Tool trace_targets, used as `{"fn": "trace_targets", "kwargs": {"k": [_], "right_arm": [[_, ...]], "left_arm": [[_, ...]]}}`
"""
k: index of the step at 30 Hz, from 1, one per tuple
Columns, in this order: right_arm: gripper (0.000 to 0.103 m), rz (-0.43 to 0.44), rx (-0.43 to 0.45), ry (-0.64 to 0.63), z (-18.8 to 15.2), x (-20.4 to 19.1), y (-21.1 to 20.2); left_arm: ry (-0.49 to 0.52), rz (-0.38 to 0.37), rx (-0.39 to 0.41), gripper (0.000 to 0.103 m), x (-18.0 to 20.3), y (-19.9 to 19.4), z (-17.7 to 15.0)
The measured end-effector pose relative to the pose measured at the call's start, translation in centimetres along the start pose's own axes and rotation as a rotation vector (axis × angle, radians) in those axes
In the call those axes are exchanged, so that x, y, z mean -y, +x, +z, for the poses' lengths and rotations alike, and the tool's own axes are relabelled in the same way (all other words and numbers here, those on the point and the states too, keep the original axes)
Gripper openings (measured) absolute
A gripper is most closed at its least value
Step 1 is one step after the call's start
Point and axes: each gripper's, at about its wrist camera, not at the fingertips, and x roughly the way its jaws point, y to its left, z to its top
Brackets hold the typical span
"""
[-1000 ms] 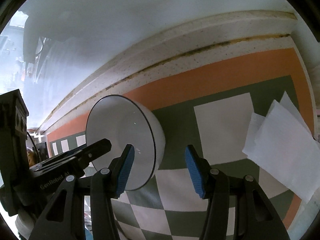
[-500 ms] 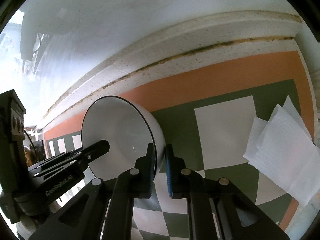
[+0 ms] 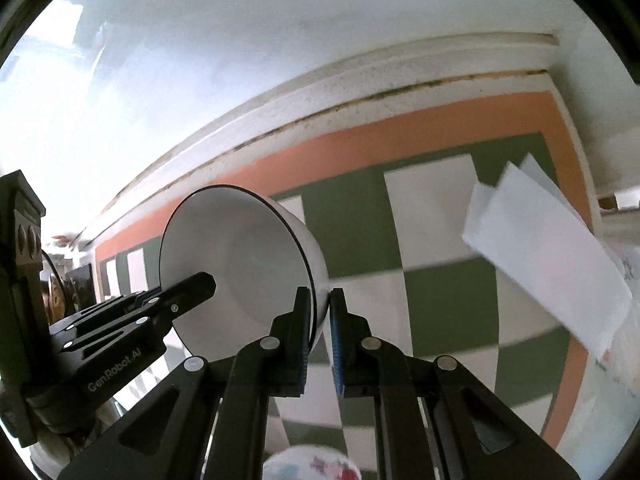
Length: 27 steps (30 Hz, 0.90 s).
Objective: Organize plates and bowls
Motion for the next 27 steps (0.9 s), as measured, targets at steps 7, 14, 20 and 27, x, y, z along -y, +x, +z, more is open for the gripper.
{"fn": "trace_targets", "kwargs": {"k": [7, 14, 20, 27], "right_arm": [[0.011, -0.009, 0.017, 0.001, -6.8, -0.9, -3.5], [0.011, -0.017, 0.035, 0.010, -14.4, -0.1, -6.4], [0.011, -0.024, 0.038, 0.019, -19.9, 0.4, -7.4], [0.011, -0.017, -0.007, 0.050, -23.8, 1.8, -5.5]], "left_arm": [[0.056, -0.007, 0.018, 0.012, 1.4, -3.2, -5.8], [0.091, -0.030, 0.019, 0.012, 2.2, -4.9, -11.2], [0.124, -0.031, 0.001, 0.012, 2.7, -5.0, -15.7], [0.132, -0.028, -0.047, 0.012, 2.6, -3.1, -18.9]]}}
